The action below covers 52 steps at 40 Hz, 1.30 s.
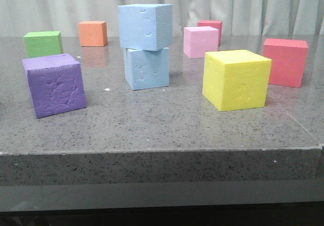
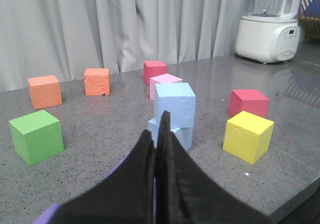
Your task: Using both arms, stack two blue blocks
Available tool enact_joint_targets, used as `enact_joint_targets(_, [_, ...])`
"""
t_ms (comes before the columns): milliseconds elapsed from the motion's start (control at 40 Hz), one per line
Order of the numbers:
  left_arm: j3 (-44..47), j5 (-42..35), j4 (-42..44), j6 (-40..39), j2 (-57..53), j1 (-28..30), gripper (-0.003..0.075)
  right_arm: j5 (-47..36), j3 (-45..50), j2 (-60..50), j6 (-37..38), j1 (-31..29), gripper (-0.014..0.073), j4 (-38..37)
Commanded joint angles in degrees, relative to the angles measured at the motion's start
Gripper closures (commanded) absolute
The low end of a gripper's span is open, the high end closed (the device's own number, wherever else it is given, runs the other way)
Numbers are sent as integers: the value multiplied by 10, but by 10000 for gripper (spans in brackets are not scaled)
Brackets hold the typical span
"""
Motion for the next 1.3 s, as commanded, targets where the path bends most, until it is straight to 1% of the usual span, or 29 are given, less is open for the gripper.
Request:
enact_joint_targets(0, [-2,-47,0,1,-7,-4,741,-43,-14,2,-5,-3,660,-10])
enact_joint_targets(50, [12,-47,0,1,-21,0,741,-43,-14,2,-5,-3,660,-10])
enact_joint_targets(125, [38,-47,-3,1,-51,20,741,-43,-14,2,-5,-3,660,-10])
enact_joint_targets(350, [124,-47,-3,1,-160,132,741,-43,-14,2,-5,-3,660,-10])
enact_joint_targets(776, [208,-79,-3,1,-157,333,741,-43,-14,2,-5,-3,660,-10])
enact_joint_targets(851, [221,-82,-3,1,-157,357,741,-43,-14,2,-5,-3,660,-10])
enact_joint_targets(1026, [254,-113,-3,1,-157,395,741,-43,-14,2,-5,-3,660,-10])
enact_joint_targets(1076, [253,-103,-3,1,-157,399,741,-43,-14,2,-5,-3,660,-10])
enact_joint_targets(1276, [253,-104,-3,1,-157,399,741,-43,-14,2,-5,-3,660,-10])
